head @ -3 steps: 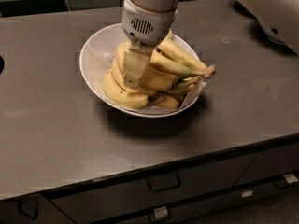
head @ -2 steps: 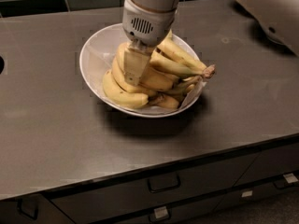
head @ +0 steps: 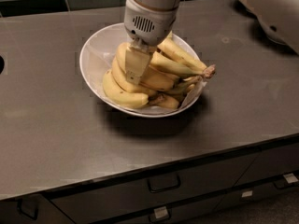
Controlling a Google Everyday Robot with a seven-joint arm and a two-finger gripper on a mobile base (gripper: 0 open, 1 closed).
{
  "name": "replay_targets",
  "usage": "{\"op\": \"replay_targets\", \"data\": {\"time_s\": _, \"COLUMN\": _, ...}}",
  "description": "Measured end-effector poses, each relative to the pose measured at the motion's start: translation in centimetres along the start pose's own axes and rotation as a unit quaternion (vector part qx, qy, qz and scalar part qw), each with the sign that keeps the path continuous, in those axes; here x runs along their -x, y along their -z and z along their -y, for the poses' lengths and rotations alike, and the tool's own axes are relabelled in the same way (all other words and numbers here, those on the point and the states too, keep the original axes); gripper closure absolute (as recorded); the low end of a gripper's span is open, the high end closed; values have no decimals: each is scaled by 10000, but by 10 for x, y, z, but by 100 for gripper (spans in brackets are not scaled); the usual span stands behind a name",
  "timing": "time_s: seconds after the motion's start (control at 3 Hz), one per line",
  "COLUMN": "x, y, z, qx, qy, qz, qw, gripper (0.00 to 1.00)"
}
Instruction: Pick banana from white bowl
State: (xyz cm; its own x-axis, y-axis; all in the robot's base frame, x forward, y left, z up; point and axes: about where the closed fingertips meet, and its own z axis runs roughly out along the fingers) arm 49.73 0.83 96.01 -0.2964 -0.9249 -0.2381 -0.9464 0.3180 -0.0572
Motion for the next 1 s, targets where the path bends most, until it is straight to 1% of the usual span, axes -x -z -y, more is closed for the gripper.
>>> {"op": "replay_targets", "data": {"time_s": 0.33, "x": 5, "y": 10, "z": -2, "qx": -53, "qy": 143, "qz": 308, "qw": 9994, "gripper": 100}}
{"op": "replay_targets", "data": {"time_s": 0.67, "x": 3, "y": 27, "z": -7, "qx": -147, "qy": 283, "qz": 683, "qw": 9972, "gripper": 100}}
{"op": "replay_targets", "data": {"time_s": 1.0, "x": 0, "y": 44, "z": -11, "qx": -247, "qy": 418, "qz": 965, "qw": 9941, "gripper": 100}}
